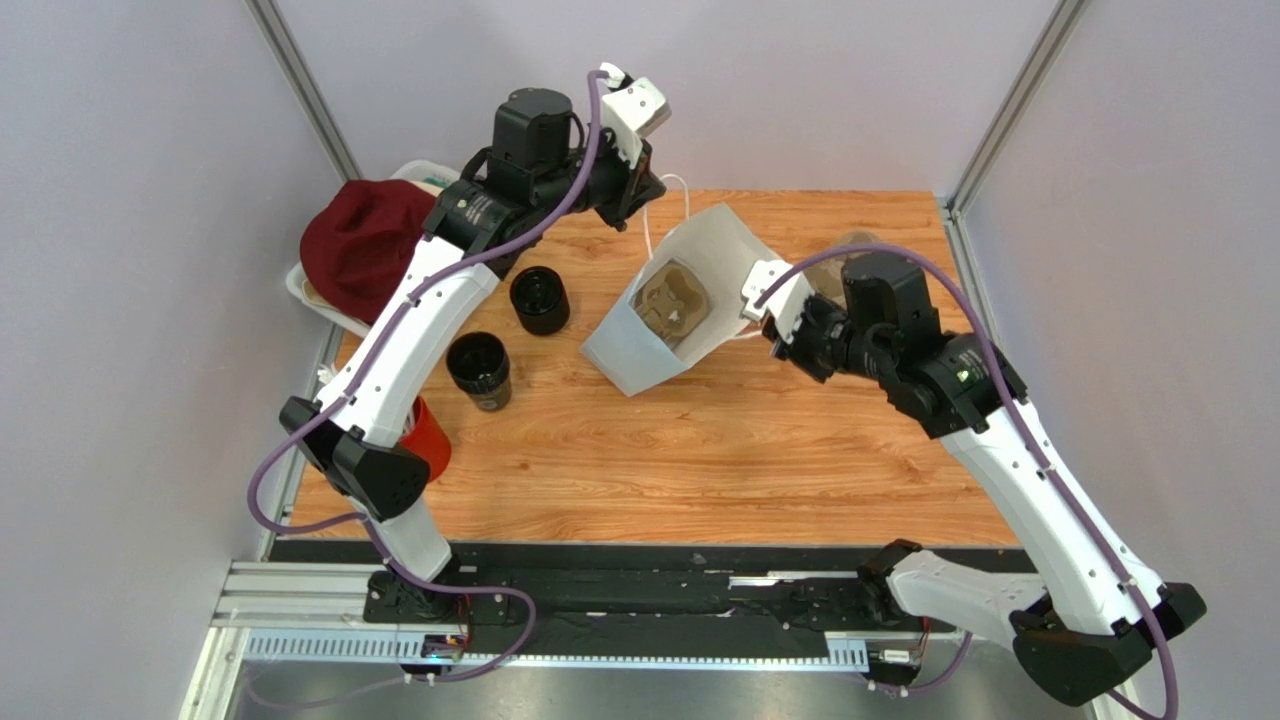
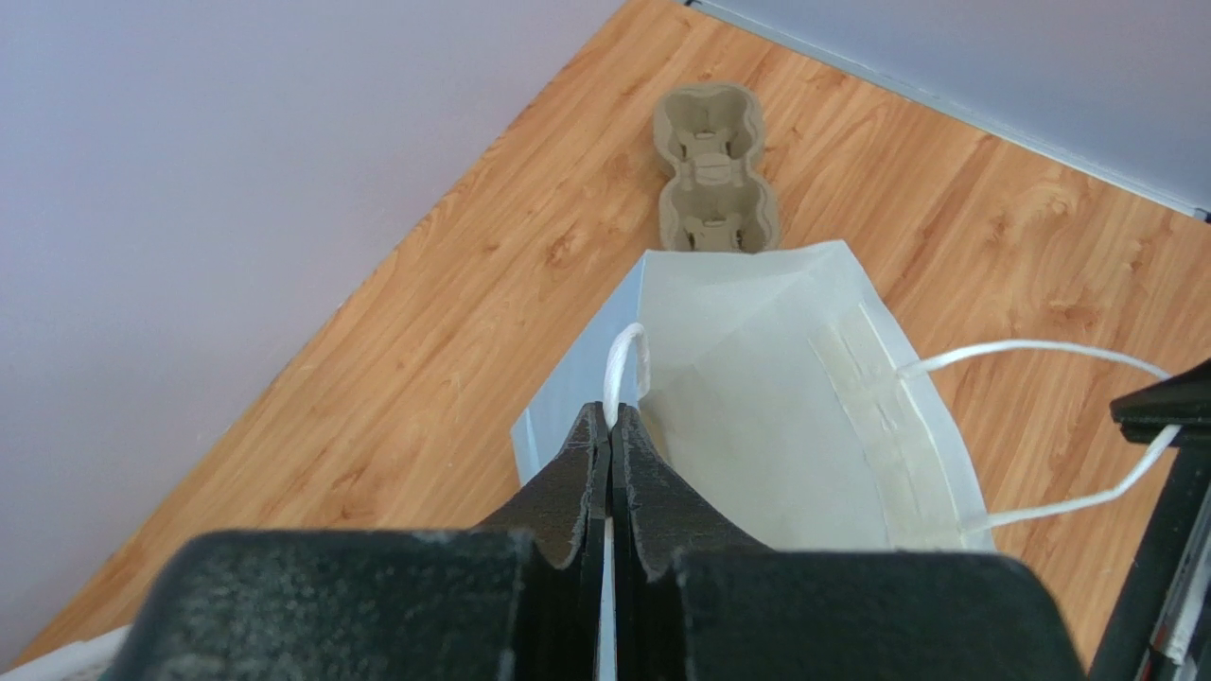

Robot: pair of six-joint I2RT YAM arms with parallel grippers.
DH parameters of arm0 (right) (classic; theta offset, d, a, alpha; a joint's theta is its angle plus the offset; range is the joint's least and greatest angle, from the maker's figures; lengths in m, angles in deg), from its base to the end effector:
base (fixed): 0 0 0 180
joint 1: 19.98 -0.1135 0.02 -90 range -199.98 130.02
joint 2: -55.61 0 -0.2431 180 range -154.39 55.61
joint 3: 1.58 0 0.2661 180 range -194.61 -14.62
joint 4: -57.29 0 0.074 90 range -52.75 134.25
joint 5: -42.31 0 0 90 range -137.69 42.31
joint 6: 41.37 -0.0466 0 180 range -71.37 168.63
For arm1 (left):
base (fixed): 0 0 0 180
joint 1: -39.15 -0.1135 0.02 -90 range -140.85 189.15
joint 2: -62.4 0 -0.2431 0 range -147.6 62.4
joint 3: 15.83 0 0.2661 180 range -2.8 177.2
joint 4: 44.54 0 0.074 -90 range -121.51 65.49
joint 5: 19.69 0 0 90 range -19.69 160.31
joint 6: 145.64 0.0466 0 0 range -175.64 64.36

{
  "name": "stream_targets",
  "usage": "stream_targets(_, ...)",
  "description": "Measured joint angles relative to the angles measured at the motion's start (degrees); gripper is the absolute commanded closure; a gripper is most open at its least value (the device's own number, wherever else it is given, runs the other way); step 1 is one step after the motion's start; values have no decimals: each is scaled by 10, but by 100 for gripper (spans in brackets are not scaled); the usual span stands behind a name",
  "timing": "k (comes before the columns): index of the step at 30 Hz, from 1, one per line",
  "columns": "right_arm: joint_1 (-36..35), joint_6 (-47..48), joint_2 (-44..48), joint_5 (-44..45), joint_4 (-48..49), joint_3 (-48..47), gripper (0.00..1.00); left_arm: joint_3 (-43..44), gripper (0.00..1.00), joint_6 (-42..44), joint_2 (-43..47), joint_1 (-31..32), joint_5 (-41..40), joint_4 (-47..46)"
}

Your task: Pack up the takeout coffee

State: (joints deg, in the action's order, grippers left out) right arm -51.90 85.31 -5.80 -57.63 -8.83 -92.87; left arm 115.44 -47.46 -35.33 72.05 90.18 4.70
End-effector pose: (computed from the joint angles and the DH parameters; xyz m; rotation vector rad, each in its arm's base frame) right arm 0.1919 0.1290 0.3886 -1.3162 1.7579 0.1444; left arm 0.3171 -0.2240 0.4695 0.8824 1.6526 -0.6189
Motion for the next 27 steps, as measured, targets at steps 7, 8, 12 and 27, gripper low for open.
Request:
stream_targets(7, -62, 4, 71, 0, -20, 153, 100, -12, 100, 14, -2, 1, 61, 17)
stream_targets(8, -72, 5, 76, 3, -24, 169, 100, -12, 100, 18, -2, 2, 73, 23)
stream_targets(12, -102, 9, 100, 12, -35, 218, 100, -13, 100, 50, -2, 17, 106, 51)
stream_targets(27, -185, 24, 126, 46, -24, 301, 100, -38, 100, 152, -2, 86, 118, 191)
